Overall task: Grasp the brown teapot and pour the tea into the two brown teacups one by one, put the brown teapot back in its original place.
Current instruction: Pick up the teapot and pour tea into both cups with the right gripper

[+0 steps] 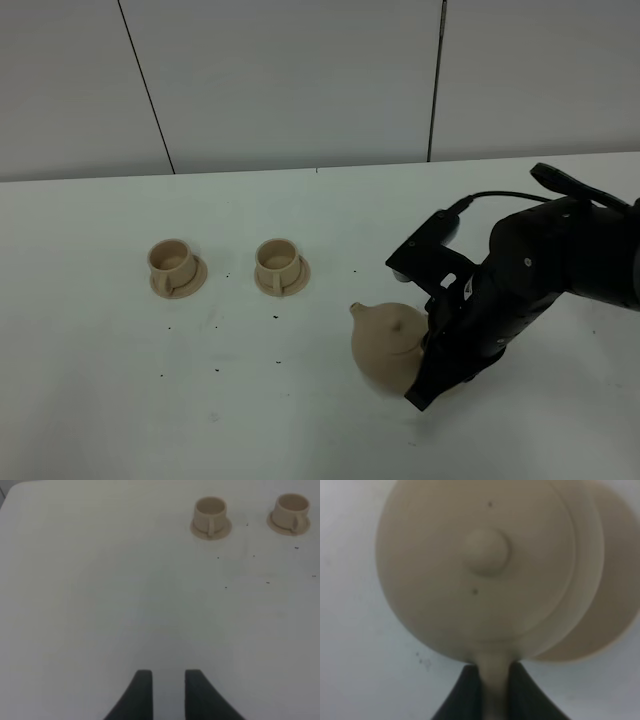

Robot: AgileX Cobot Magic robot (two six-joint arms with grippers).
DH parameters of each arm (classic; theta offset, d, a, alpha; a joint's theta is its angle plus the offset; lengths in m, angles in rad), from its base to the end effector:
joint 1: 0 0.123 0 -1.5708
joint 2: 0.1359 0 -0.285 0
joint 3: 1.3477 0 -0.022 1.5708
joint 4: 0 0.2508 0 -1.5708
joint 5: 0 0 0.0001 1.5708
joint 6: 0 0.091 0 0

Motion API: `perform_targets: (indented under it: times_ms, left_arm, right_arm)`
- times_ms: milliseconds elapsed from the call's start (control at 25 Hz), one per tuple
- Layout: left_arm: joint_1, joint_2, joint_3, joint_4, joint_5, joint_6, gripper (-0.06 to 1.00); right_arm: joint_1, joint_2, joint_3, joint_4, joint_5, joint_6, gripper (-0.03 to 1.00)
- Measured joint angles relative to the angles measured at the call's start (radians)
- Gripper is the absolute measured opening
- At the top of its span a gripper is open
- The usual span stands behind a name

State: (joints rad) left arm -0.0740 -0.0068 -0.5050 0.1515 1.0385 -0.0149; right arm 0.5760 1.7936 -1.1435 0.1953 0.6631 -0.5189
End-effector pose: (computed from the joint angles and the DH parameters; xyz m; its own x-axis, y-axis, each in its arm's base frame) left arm -0.0052 0.0123 0.2812 -0.4217 0.0933 -0.9019 -0.0181 0.9936 0.1112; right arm 0.2919 0.2026 0.1899 -0.5300 -0.7660 -0.3639 -0.8180 0.5749 -0.0188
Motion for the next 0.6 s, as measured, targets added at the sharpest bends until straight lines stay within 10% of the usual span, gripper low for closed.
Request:
perform_targets:
  times_ms: [600]
  left_arm:
    - [0.000, 0.000, 0.000, 0.000, 0.000, 0.000, 0.23]
  right_arm:
    - [0.000, -0.008, -0.057, 0.014, 0.127, -0.290, 0.10]
